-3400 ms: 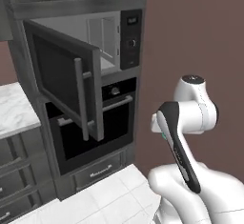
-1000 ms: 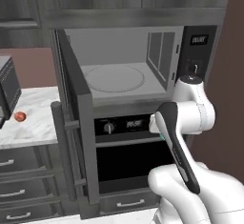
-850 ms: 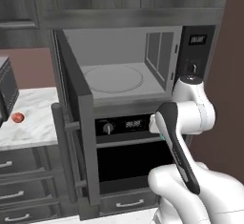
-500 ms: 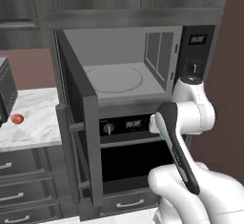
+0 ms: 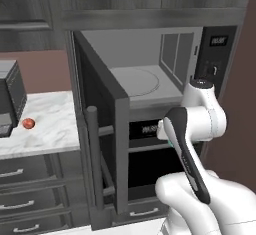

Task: Pick the mug from the counter and place it inside the microwave. Then close the microwave.

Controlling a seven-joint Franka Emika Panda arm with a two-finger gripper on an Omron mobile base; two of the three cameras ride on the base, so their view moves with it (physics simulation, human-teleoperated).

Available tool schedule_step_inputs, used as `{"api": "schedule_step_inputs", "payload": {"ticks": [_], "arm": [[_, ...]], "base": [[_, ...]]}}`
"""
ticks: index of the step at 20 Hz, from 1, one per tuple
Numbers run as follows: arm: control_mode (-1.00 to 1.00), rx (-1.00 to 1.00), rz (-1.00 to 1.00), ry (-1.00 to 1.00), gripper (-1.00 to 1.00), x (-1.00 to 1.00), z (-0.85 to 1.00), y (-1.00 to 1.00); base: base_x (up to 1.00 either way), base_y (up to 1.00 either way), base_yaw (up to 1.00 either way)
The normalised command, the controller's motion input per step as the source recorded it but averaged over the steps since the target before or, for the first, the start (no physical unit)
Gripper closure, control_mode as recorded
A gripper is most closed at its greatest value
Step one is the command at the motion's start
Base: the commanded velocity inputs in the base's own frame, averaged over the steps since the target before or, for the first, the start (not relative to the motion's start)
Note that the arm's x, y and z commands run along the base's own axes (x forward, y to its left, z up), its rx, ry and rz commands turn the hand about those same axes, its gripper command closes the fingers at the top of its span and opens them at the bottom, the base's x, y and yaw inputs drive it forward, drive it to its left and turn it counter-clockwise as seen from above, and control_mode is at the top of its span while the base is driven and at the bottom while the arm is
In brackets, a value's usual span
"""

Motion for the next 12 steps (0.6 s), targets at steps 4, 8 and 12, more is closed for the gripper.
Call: {"api": "schedule_step_inputs", "payload": {"ticks": [4, 8, 12], "arm": [[1.00, 0.00, 0.00, 0.00, 1.00, 0.00, 0.00, 0.00], [1.00, 0.00, 0.00, 0.00, 1.00, 0.00, 0.00, 0.00], [1.00, 0.00, 0.00, 0.00, 1.00, 0.00, 0.00, 0.00]], "base": [[0.22, 0.27, 0.04], [0.33, 0.00, 0.01], [0.33, 0.00, 0.00]]}}
